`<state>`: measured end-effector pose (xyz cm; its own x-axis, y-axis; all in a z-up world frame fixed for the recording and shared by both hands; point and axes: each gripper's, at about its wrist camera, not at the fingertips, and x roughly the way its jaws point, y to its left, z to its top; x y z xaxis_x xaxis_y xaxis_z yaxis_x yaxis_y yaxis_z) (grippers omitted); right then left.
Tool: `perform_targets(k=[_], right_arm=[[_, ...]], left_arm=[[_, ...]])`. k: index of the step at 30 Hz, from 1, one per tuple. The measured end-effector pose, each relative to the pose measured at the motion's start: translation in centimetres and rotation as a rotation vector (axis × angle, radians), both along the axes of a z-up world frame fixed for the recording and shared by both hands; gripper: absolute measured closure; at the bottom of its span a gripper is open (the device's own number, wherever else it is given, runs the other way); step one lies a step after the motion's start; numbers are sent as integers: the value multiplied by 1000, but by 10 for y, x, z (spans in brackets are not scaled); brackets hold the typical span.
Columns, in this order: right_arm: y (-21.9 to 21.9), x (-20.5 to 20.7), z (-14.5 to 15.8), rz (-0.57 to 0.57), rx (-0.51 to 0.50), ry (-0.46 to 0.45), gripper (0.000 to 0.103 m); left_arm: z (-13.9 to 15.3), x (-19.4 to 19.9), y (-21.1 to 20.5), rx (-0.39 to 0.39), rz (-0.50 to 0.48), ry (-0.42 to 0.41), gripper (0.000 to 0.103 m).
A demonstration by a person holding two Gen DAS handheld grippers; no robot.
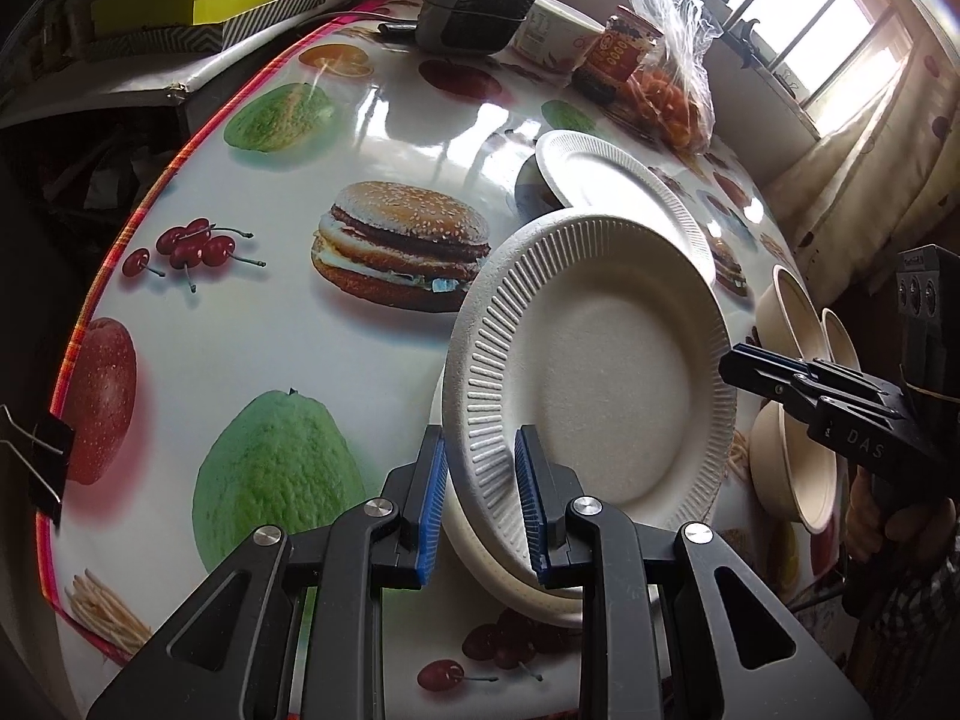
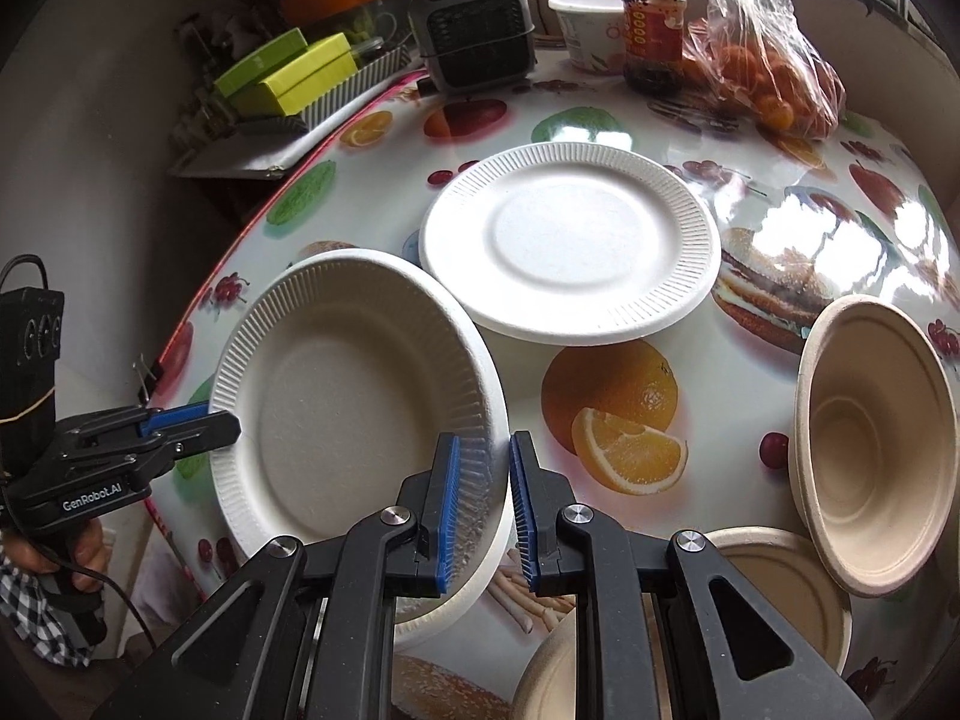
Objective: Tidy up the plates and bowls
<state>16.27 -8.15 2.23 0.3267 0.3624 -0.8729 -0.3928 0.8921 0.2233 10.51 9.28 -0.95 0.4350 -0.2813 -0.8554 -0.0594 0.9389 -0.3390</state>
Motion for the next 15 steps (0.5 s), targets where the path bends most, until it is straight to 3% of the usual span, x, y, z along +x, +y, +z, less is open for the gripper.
perform_targets(k=[15], right_arm=[[2,-3,-7,8,-28,25,86]], left_arm=[[-5,-6,-5,19,-13,24,79]])
